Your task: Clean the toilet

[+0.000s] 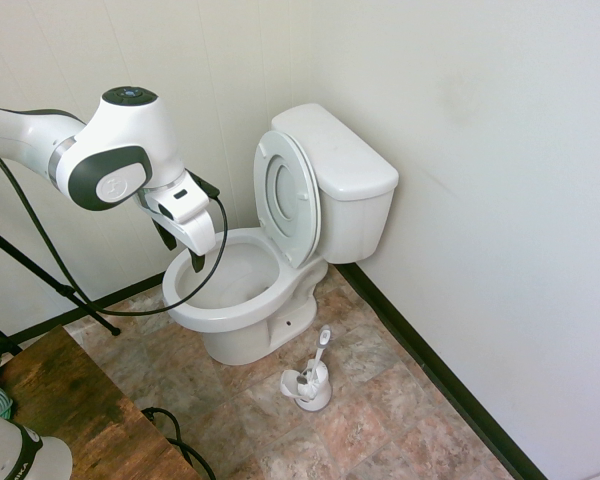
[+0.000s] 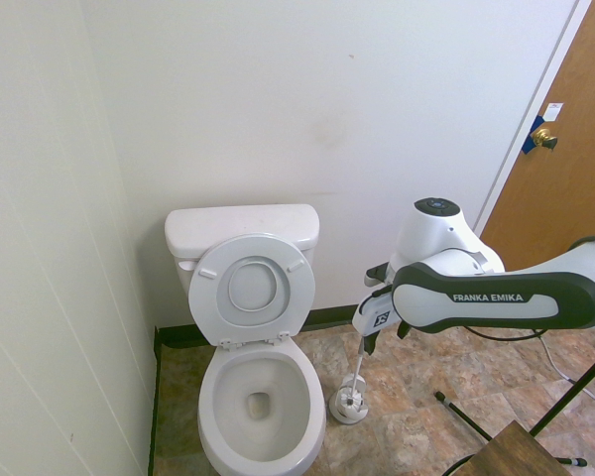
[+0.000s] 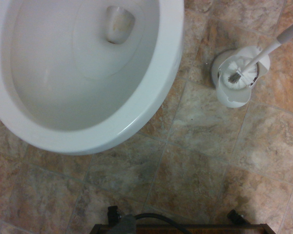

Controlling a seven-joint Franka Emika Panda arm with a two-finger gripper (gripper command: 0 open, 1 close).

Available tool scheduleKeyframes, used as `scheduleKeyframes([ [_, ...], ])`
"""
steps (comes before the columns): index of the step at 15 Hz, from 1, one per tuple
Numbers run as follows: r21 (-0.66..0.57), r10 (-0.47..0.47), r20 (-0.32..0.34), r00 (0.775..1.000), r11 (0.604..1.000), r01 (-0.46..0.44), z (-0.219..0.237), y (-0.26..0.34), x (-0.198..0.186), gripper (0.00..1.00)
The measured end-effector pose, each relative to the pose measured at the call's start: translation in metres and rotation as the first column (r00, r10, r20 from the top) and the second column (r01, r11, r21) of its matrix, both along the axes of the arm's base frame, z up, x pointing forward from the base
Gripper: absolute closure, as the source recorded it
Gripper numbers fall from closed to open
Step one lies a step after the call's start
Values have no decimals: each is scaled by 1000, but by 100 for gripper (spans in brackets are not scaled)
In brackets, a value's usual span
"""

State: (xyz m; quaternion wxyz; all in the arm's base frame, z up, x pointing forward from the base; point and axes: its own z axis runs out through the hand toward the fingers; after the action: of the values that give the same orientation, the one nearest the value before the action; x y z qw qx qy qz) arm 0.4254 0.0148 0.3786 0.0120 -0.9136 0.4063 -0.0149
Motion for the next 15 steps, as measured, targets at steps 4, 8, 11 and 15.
scheduleKeyframes([
  [4, 6, -61, 35, 998, 998, 60, 3, -9, 20, 0],
  [8, -12, -202, 32, 979, 979, 203, -21, -51, 74, 0],
  [11, -44, -312, -1, 950, 949, 311, -56, -84, 107, 0],
  [15, -68, -414, -55, 909, 910, 410, -112, -135, 143, 0],
])
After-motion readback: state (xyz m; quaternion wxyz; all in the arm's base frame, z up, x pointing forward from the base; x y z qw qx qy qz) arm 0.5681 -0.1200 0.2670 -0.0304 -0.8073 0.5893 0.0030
